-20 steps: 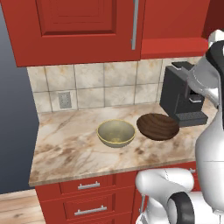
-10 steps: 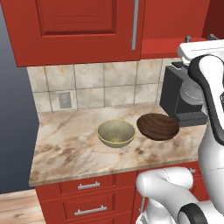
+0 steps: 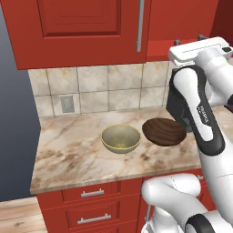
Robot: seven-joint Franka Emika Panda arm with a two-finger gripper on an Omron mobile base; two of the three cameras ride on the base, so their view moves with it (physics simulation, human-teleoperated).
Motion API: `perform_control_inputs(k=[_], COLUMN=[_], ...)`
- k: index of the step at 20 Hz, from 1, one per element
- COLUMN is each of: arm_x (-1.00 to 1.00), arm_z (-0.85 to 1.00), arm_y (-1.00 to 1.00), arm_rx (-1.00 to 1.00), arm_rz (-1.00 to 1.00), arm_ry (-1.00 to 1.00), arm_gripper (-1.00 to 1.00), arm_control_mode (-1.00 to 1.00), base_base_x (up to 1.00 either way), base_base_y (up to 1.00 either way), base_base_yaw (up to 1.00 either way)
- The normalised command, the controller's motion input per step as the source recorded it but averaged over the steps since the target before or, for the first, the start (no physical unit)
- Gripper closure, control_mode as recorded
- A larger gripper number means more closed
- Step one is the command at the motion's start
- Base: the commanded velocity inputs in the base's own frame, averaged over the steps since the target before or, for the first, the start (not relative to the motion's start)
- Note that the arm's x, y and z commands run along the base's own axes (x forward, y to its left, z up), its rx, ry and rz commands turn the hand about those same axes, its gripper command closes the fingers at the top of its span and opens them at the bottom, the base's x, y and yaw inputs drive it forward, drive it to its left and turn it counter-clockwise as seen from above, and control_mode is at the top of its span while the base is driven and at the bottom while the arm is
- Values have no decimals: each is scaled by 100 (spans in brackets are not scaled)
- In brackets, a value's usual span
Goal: Open the cabinet. Pick the bowls from the counter and place them in the cabinet. Then close the cabinet.
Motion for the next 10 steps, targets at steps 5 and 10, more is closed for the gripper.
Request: perform_control_inputs(k=[5, 10], arm_x=[0, 0], arm_z=[24, 24], arm_y=[41, 51], arm_rx=[0, 0], arm_rz=[-1, -8], arm_ry=[21, 20], arm_gripper=[-100, -100], arm_control_mode=[-100, -100], base_base_x=[0, 0], base_base_y=[0, 0], base_base_yaw=[0, 0])
